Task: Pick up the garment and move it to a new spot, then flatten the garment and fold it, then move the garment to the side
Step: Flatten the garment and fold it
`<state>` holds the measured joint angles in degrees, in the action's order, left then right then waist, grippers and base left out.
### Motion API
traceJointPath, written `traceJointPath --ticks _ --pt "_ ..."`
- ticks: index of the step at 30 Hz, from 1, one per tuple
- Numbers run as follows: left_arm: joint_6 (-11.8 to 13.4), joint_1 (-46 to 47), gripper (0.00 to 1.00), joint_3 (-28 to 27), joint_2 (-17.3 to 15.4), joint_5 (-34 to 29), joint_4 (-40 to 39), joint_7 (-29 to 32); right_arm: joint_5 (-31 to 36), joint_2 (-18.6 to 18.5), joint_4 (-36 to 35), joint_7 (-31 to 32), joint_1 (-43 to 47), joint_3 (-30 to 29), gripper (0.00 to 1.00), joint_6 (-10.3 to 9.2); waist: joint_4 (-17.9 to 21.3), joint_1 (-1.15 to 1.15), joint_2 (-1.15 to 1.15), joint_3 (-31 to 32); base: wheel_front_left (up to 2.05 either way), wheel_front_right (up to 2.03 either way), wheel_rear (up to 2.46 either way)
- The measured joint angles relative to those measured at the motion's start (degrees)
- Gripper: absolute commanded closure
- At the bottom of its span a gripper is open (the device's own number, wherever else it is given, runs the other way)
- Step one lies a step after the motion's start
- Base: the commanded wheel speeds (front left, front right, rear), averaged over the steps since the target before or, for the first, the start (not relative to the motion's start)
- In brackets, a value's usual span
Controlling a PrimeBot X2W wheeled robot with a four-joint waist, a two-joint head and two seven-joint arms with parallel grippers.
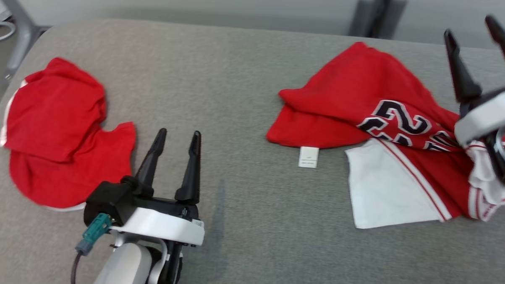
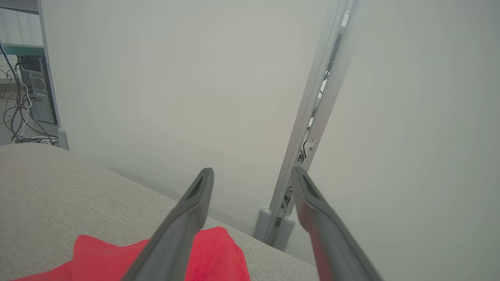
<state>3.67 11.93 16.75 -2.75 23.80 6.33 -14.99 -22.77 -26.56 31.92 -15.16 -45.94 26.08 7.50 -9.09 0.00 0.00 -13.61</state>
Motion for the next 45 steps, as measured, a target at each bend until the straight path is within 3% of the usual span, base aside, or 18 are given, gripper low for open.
traceJointPath --ticks 2,3,11,13,14,20,30,36,37,41,45 --pt "-0.59 -1.13 0.00 -3.28 -0.04 -0.75 1.14 0.00 4.89 5.87 -9.66 0.00 15.46 -9.77 0.00 -0.01 5.45 0.00 0.00 3.01 0.00 0.00 0.00" --pt "-0.99 -1.24 0.00 -4.08 -0.03 -1.09 1.34 0.00 6.32 7.64 -11.85 0.00 19.05 -11.28 0.00 0.00 7.11 0.00 0.00 3.77 0.00 0.00 0.00" --pt "-2.12 -1.75 0.00 -4.60 -0.03 -1.26 5.23 -0.01 9.90 14.00 -18.26 0.00 25.82 -14.96 0.00 0.00 12.72 0.00 0.00 4.36 0.00 0.00 0.00" --pt "-2.20 -0.25 0.00 -3.65 -0.02 -3.16 10.99 0.00 10.59 15.63 -19.83 0.00 26.96 -15.25 0.00 -0.01 14.42 0.00 0.00 3.41 0.00 0.00 0.00" --pt "-2.71 2.82 0.00 -2.59 -0.13 -3.91 17.90 0.10 11.03 16.71 -20.71 0.00 27.96 -15.13 0.00 0.00 16.13 0.00 0.00 2.36 0.00 0.00 0.00" --pt "-2.86 10.40 0.00 -0.97 -2.02 -6.34 28.04 3.97 12.84 17.51 -22.13 0.00 28.86 -14.95 0.00 0.00 19.18 0.00 0.00 0.04 0.00 0.00 0.00" --pt "-2.27 17.38 0.00 -0.12 -3.59 -7.60 36.78 7.40 14.29 19.29 -24.02 0.00 28.87 -15.19 0.00 0.00 21.80 0.00 0.00 -3.24 0.00 0.00 0.00" --pt "-3.20 19.31 0.00 0.63 -3.49 -7.25 39.38 7.16 14.79 19.46 -24.39 0.00 28.91 -16.00 0.00 0.00 21.82 0.00 0.00 -3.77 0.00 0.00 0.00" --pt "-4.61 20.29 1.00 1.42 -3.22 -7.02 40.56 6.83 15.34 19.71 -24.28 0.00 28.92 -15.80 0.00 0.00 21.53 0.00 0.00 -3.94 0.00 0.00 0.00" --pt "-5.22 20.50 1.00 2.03 -2.10 -6.27 41.10 4.87 14.51 19.83 -22.62 0.01 29.51 -14.26 0.00 0.00 20.42 0.00 0.00 -3.64 0.00 0.00 0.00" --pt "-5.20 20.22 1.00 1.90 -1.62 -5.49 39.25 1.80 10.94 19.52 -18.75 0.01 30.77 -8.03 0.00 -0.01 18.23 0.00 0.00 -2.66 0.00 0.00 0.00"
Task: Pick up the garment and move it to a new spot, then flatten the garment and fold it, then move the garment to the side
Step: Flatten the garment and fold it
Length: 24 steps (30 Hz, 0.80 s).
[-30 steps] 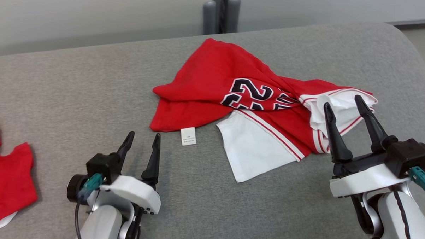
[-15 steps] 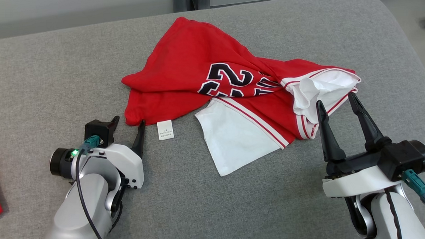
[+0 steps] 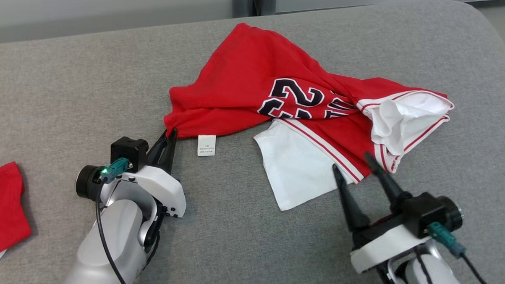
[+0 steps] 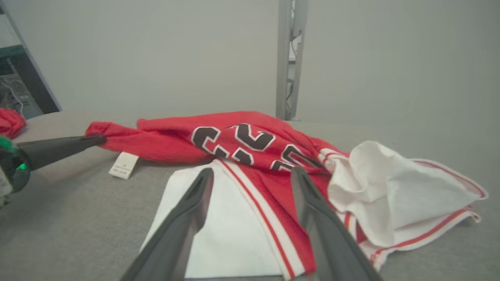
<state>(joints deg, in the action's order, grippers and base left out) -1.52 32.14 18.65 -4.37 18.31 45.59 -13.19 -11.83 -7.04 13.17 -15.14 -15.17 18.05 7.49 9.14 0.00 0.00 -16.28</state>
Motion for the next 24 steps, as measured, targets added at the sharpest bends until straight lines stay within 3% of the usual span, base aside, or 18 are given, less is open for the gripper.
traceJointPath --ticks 7,10,18,24 --pt "-0.29 -1.57 1.00 2.05 1.22 1.07 -3.32 -1.21 2.67 -4.32 6.52 0.75 -0.82 15.50 0.00 0.01 -4.26 0.00 0.00 0.92 0.00 0.00 0.00" --pt "-0.35 -2.01 1.00 3.01 1.34 1.63 -3.92 -1.47 3.44 -5.08 8.46 0.74 -1.72 18.53 0.00 0.01 -5.63 0.00 0.00 1.13 0.00 0.00 0.00" --pt "0.33 -2.32 1.00 5.21 1.57 3.13 -5.17 -1.56 4.08 -5.61 12.85 1.01 -3.59 21.05 0.00 0.01 -7.76 0.00 0.00 1.50 0.00 0.00 0.00" --pt "0.83 -2.35 1.00 6.43 1.59 4.02 -6.05 -1.71 5.02 -5.02 15.88 1.58 -4.48 19.57 0.00 0.01 -8.15 0.00 0.00 1.23 0.00 0.00 0.00"
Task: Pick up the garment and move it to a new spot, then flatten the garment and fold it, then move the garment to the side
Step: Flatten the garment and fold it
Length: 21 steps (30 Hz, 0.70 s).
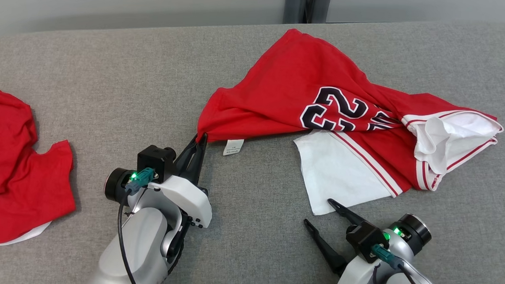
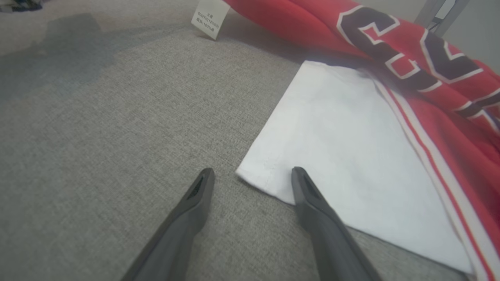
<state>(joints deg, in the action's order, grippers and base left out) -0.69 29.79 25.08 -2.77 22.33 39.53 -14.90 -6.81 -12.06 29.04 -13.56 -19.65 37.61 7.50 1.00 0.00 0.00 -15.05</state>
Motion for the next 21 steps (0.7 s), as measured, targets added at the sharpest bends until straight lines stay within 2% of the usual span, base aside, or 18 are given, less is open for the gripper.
traceJointPath --ticks 6,7,8,9,10,21 --pt "-0.01 -0.04 1.00 0.68 0.00 0.57 -0.13 -0.01 0.70 1.29 2.02 -0.10 -1.10 -0.32 0.00 0.00 0.07 0.00 0.00 -0.35 0.00 0.00 0.00" --pt "0.00 -0.04 1.00 0.75 0.00 0.62 -0.15 0.00 0.71 1.46 2.52 -0.10 -1.18 -0.37 0.07 0.00 0.09 0.00 0.00 -0.40 0.00 0.00 0.00" --pt "0.01 -0.04 1.00 0.79 0.00 0.74 -0.16 -0.01 0.71 1.67 2.92 -0.10 -1.27 -0.44 0.50 0.00 0.10 0.00 0.00 -0.44 0.00 0.00 0.00" --pt "0.09 -0.04 1.00 0.85 0.01 0.75 -0.18 -0.01 0.73 1.91 3.25 -0.10 -1.37 -0.54 0.78 0.00 0.12 0.00 0.00 -0.48 0.00 0.00 0.00" --pt "0.09 -0.04 1.00 0.87 0.00 0.75 -0.18 -0.01 0.84 2.11 3.54 -0.10 -1.59 -0.54 1.00 0.00 0.14 0.00 0.00 -0.51 0.00 0.00 0.00" --pt "0.33 -1.02 1.00 -0.20 -0.64 1.00 -0.65 -0.02 1.90 1.82 4.43 -0.60 -2.03 -3.89 1.00 0.01 0.76 0.00 0.00 1.01 0.00 0.00 0.00"
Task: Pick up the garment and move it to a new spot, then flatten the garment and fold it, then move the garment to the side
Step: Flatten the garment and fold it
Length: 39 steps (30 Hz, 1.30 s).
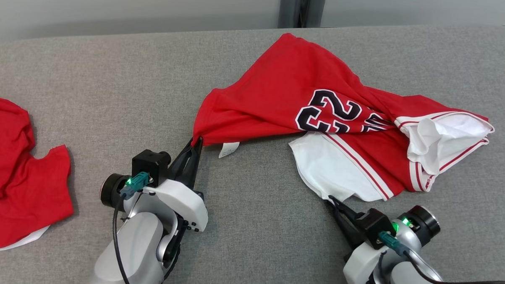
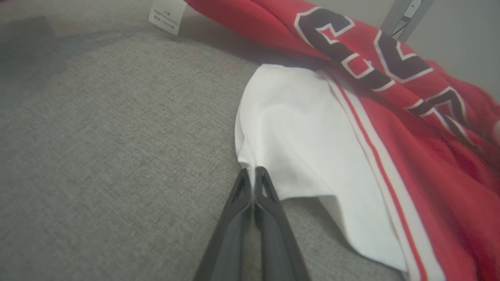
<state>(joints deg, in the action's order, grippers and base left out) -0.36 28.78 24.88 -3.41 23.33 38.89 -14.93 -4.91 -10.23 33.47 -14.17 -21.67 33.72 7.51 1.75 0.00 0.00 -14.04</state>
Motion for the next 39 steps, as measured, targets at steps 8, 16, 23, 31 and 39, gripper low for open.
traceJointPath --ticks 8,16,23,31,39 --pt "-0.45 -2.58 1.00 -1.27 -1.08 1.59 -0.32 0.02 -1.37 -4.92 -7.49 -0.48 0.12 -5.54 1.00 -0.01 1.20 0.00 0.00 3.59 0.00 0.00 0.00" --pt "-6.41 -4.89 1.00 -0.81 -2.08 10.33 -5.19 8.44 -2.72 -13.63 -18.23 3.71 -3.61 -11.67 1.00 0.00 2.47 0.00 0.00 8.08 0.00 0.00 0.00" --pt "-6.72 -4.82 1.00 -4.28 -6.31 19.74 -16.52 15.61 -4.31 -20.38 -22.81 7.21 -8.94 -13.03 1.00 -0.01 2.64 0.00 0.00 11.22 0.00 0.00 0.00" --pt "-2.94 -1.91 1.00 -12.17 -6.38 35.13 -30.47 27.80 -5.99 -23.94 -21.17 8.27 -19.44 -14.89 1.00 -0.01 1.82 0.00 0.00 12.77 0.00 0.00 0.00" --pt "3.94 4.50 1.00 -14.38 -6.86 36.66 -36.51 31.99 -7.53 -24.82 -18.74 9.66 -27.76 -15.74 1.00 -0.01 1.06 0.00 0.00 10.85 0.00 0.00 0.00"
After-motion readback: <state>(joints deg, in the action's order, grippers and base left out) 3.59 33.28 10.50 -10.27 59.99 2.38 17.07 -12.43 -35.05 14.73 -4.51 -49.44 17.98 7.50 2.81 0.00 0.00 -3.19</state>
